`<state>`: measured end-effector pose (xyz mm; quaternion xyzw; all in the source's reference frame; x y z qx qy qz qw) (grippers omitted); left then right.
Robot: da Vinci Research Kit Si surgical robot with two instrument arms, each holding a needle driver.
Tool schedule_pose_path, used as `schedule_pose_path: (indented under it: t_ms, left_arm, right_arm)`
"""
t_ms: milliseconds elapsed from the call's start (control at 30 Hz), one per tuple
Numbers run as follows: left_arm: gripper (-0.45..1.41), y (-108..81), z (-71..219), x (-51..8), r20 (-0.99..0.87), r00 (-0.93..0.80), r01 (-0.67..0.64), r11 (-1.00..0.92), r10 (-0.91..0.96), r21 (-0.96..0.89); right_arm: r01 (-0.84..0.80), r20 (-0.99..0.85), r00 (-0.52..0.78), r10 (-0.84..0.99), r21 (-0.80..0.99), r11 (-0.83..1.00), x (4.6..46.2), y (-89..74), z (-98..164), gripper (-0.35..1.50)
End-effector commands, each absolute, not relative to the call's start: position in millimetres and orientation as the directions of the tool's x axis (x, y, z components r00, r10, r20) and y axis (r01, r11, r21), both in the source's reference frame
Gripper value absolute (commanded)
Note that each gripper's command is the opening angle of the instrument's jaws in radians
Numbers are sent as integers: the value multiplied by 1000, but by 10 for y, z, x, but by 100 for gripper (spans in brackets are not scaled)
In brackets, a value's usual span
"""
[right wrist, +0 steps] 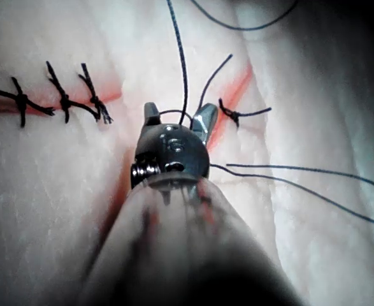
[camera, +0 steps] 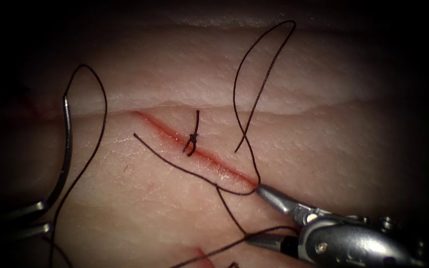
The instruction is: Wound Closure
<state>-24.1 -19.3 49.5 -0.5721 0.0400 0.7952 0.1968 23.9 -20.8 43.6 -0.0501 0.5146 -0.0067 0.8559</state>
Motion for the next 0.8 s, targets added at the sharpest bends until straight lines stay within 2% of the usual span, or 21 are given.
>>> schedule_pose_path:
  t_ms: [33,300,500,700,767,800]
  left_arm:
    - [-45,-195,501,-247,-926,-266,-358,-919,267,-162]
    - [-45,-195,501,-246,-926,-266,-358,-920,267,-162]
    - [-45,-195,501,-246,-926,-266,-357,-920,267,-162]
    - [-45,-195,500,-245,-926,-266,-357,-920,267,-163]
    - [-45,-195,500,-246,-926,-266,-357,-920,267,-162]
    - [-45,-195,500,-246,-926,-266,-357,-920,267,-162]
  right_arm:
    - [-39,-884,464,-47,-73,997,243,-216,435,128]
    - [-30,-892,451,-31,-50,998,227,-224,428,138]
    - [-46,-887,461,-11,-36,998,224,-227,449,138]
    - [-50,-884,467,-5,-32,998,214,-223,450,125]
    - [-49,-885,466,-5,-32,998,215,-225,448,109]
    - [-50,-885,466,-4,-31,998,216,-225,447,108]
